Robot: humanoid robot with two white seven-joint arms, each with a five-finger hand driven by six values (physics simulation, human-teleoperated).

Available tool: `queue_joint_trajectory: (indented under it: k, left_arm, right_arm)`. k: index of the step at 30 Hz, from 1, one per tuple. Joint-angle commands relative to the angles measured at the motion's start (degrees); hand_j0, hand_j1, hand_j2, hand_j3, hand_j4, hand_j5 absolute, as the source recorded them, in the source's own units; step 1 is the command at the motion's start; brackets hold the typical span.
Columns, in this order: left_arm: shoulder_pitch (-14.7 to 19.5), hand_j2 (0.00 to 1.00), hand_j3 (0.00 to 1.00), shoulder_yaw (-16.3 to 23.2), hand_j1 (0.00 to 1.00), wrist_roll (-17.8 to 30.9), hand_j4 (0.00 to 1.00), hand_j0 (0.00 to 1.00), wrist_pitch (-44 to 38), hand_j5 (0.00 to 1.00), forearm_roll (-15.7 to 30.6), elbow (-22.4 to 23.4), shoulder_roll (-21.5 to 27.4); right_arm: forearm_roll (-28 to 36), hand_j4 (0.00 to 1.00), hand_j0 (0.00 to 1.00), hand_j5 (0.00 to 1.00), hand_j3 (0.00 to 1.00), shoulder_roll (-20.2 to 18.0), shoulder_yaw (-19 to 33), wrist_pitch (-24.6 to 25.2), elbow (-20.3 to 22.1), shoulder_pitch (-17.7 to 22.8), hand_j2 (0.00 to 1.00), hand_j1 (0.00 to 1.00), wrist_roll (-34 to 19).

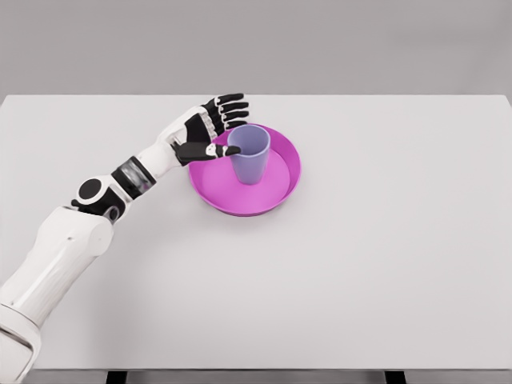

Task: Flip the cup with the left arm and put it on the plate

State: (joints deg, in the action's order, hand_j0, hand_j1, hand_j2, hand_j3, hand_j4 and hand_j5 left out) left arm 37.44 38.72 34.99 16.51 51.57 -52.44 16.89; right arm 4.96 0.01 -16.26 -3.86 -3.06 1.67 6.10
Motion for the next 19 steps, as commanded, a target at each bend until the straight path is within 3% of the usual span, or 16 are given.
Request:
queue_joint_trajectory:
  k: [1, 7, 8, 14, 17, 19]
  left_arm:
    - [0.0, 1.0, 1.0, 0.0, 1.0, 0.0, 1.0, 1.0, 0.0, 1.0, 0.3, 0.0, 0.3]
    - [0.1, 1.0, 1.0, -0.9, 1.0, 0.0, 1.0, 1.0, 0.2, 1.0, 0.9, -1.7, 2.2]
    - [0.1, 1.0, 1.0, -0.9, 1.0, 0.0, 1.0, 1.0, 0.1, 1.0, 1.0, -3.3, 4.5]
    - [-2.8, 1.0, 1.0, -0.9, 1.0, 0.0, 1.0, 1.0, -0.2, 1.0, 0.5, -19.2, 30.9]
    - [-3.7, 1.0, 1.0, -0.9, 1.0, 0.0, 1.0, 1.0, 0.2, 1.0, 1.0, -21.1, 36.2]
    - [-4.4, 1.0, 1.0, -1.1, 1.0, 0.0, 1.0, 1.0, 0.3, 1.0, 1.0, -20.8, 36.5]
  right_arm:
    - [0.1, 1.0, 1.0, 1.0, 1.0, 0.0, 0.0, 0.0, 0.0, 0.0, 1.0, 1.0, 0.0]
    - [0.1, 1.0, 1.0, 1.0, 1.0, 0.0, 0.0, 0.0, 0.0, 0.0, 1.0, 1.0, 0.1]
    - [0.0, 1.0, 1.0, 1.0, 1.0, 0.0, 0.0, 0.0, 0.0, 0.0, 1.0, 1.0, 0.0]
    - [0.0, 1.0, 1.0, 1.0, 1.0, 0.0, 0.0, 0.0, 0.0, 0.0, 1.0, 1.0, 0.0]
    - [0.1, 1.0, 1.0, 1.0, 1.0, 0.0, 0.0, 0.0, 0.0, 0.0, 1.0, 1.0, 0.0]
    - [0.0, 1.0, 1.0, 1.0, 1.0, 0.0, 0.0, 0.0, 0.1, 0.0, 1.0, 1.0, 0.0]
